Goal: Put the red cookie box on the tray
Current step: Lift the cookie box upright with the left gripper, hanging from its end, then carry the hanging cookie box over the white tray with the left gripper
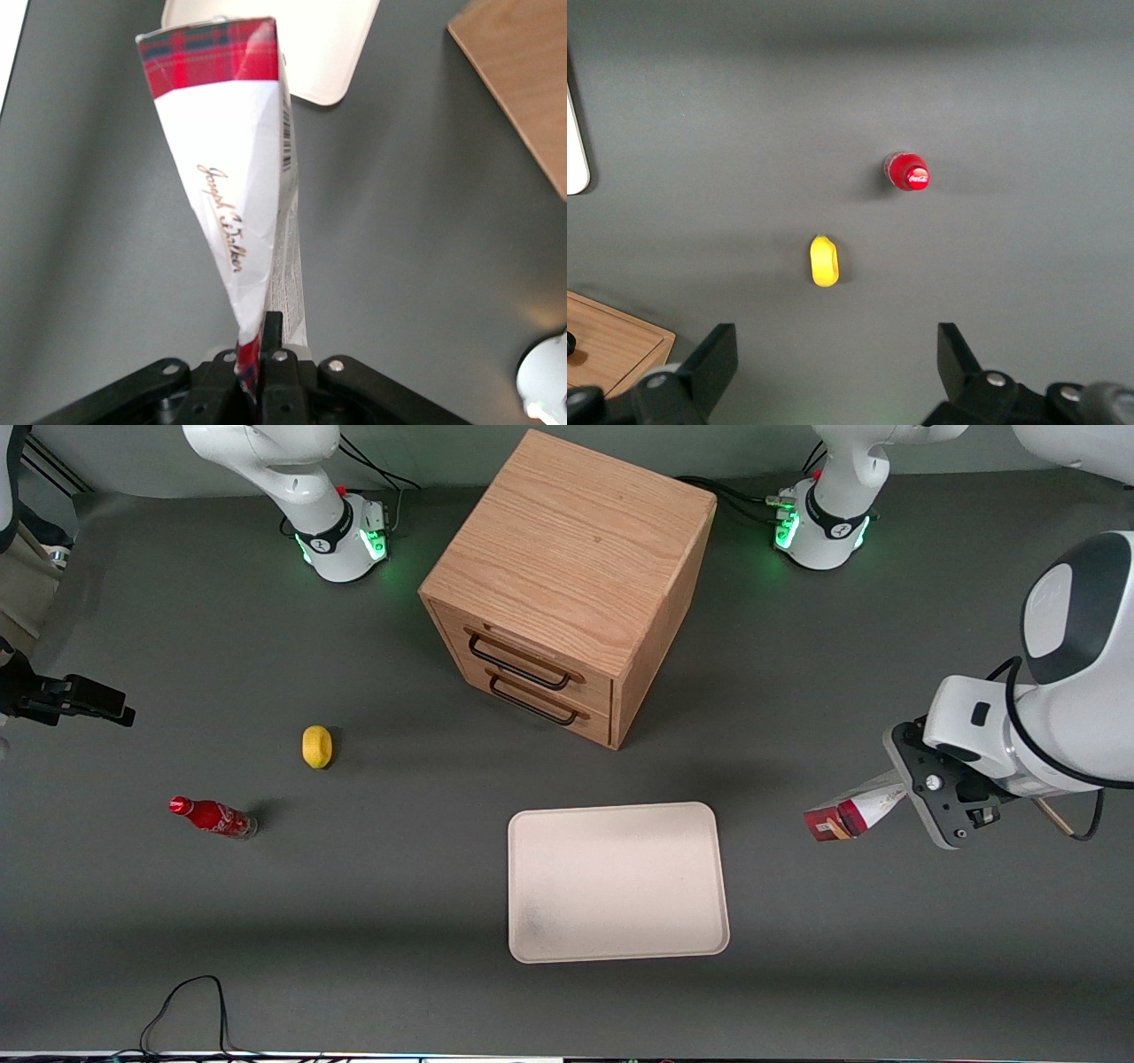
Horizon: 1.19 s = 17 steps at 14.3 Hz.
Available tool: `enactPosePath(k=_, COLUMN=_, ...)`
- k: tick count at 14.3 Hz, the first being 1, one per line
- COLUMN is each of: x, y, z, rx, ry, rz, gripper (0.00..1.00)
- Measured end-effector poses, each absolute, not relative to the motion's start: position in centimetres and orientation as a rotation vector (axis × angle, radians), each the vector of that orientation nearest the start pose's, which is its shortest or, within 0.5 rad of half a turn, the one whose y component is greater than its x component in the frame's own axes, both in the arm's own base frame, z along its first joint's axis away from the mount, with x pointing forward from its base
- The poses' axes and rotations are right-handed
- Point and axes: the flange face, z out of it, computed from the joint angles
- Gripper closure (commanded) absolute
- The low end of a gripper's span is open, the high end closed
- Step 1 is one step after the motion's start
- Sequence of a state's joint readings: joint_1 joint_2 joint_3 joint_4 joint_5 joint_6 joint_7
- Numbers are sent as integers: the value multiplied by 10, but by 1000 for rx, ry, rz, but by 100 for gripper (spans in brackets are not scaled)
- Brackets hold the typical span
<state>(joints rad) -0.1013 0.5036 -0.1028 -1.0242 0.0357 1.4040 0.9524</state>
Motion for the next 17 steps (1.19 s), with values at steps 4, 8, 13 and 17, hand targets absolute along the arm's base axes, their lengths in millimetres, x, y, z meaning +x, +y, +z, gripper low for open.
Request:
enactPosePath(k=4, x=670, y=-130, z=556, rx=-2898, ry=1354, rz=127, gripper=100)
enactPosePath(k=8, x=671, y=-155, z=569, rx=-3063, ry=874, rz=27, gripper=100)
enactPosePath(k=13, x=668, y=-212, z=563, rx=-3159, ry=455, rz=-41, gripper=100)
enactPosePath(k=17, x=680, y=-250, z=523, rx=-3182, ry=375, rz=-76, gripper=100)
